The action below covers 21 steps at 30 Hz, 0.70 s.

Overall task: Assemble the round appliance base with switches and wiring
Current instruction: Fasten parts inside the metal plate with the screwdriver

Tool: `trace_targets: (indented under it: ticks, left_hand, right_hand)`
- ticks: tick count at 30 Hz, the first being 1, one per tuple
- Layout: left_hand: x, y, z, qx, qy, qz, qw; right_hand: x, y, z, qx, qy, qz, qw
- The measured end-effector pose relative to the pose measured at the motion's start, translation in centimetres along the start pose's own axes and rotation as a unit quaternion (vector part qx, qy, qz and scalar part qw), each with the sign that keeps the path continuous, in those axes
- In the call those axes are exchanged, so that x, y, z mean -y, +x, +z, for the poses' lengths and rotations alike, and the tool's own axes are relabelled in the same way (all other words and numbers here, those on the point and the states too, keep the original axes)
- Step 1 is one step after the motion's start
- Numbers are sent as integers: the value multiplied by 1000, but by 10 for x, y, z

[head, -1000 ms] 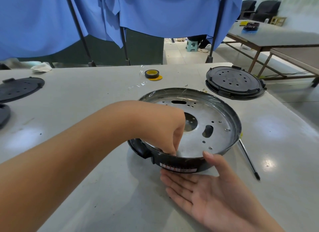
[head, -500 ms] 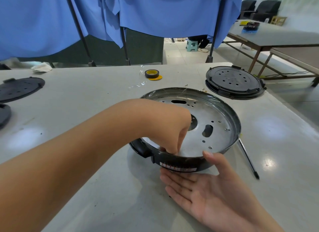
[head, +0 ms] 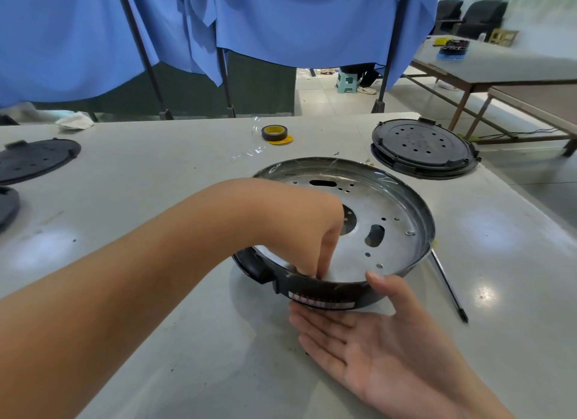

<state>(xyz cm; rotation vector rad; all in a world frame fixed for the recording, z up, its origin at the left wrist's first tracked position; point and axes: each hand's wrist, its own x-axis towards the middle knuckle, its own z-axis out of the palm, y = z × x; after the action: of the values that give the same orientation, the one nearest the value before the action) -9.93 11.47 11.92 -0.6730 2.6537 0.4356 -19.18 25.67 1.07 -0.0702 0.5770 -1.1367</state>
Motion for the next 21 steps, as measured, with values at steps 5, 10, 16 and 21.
trace_targets:
  ticks: [5, 10, 16, 21]
  left_hand:
    - [5, 0, 2, -37, 13, -21, 999]
    - [1, 2, 3, -16, 21, -14, 1000]
    - [1, 2, 1, -16, -6, -7, 1000]
    - [5, 2, 5, -11, 14, -17, 1000]
  right_hand:
    - [0, -1, -1, 7, 3, 3, 1000]
    - [0, 0, 0, 10, 3, 3, 1000]
    - [0, -1, 0, 2, 4, -1, 1000]
    - [0, 0, 0, 1, -1, -2, 1000]
